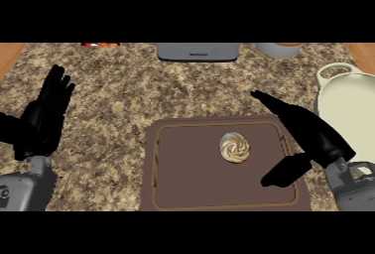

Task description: Pick the cupcake from the tray and place it in the pot

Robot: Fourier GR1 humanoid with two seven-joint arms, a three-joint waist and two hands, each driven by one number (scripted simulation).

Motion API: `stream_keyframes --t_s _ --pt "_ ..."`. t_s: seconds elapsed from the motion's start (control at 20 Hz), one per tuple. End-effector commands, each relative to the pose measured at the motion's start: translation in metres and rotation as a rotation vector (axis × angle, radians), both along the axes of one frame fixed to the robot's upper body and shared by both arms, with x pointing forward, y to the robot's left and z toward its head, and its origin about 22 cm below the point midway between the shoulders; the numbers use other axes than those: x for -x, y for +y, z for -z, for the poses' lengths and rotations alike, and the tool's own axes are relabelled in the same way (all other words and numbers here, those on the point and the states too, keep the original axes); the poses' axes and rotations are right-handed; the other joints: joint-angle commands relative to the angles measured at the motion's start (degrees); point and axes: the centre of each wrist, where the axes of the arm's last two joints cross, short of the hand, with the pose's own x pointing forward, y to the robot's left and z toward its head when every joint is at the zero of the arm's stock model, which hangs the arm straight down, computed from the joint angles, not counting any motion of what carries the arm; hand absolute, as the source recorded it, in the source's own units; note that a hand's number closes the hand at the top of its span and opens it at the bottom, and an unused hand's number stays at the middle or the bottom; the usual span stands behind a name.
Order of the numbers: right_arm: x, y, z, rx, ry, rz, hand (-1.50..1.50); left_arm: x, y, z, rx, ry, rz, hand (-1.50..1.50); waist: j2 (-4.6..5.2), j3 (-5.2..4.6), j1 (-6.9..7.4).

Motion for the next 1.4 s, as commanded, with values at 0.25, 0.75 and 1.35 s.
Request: stream_keyframes --t_s 0.25,0.75,1.35 --pt "0.011 0.054 0.02 0.019 0.089 -0.006 -1.5 -0.003 -0.029 0.001 0.007 0.015 -0.01 0.0 0.01 0.13 -0.72" --pt "-0.006 0.063 0.04 0.149 0.135 0.076 -1.5 0.011 0.015 0.002 0.01 0.003 -0.009 0.0 0.02 0.11 -0.47" --pt "-0.033 0.048 0.07 0.167 0.161 0.068 -1.5 0.001 0.014 -0.001 -0.01 -0.008 -0.019 0.0 0.09 0.12 -0.44"
